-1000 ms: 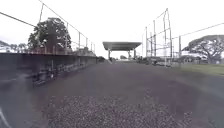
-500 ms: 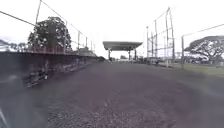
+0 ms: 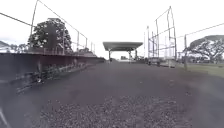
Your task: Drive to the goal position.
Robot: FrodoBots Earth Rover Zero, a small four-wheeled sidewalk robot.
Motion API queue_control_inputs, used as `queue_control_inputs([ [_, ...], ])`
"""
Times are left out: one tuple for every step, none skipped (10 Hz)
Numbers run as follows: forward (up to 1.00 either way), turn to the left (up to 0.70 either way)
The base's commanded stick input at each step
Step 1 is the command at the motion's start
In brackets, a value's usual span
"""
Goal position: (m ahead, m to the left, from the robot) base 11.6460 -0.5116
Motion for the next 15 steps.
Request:
queue_control_inputs([
  [0.7, 0.01],
  [0.7, 0.0],
  [0.7, 0.0],
  [0.7, 0.0],
  [0.7, 0.0],
  [0.7, 0.0],
  [0.7, 0.0],
  [0.7, 0.0],
  [0.7, 0.0],
  [0.7, 0.0],
  [0.7, 0.0],
  [0.7, 0.0],
  [0.7, 0.04],
  [0.7, 0.21],
  [0.7, 0.32],
])
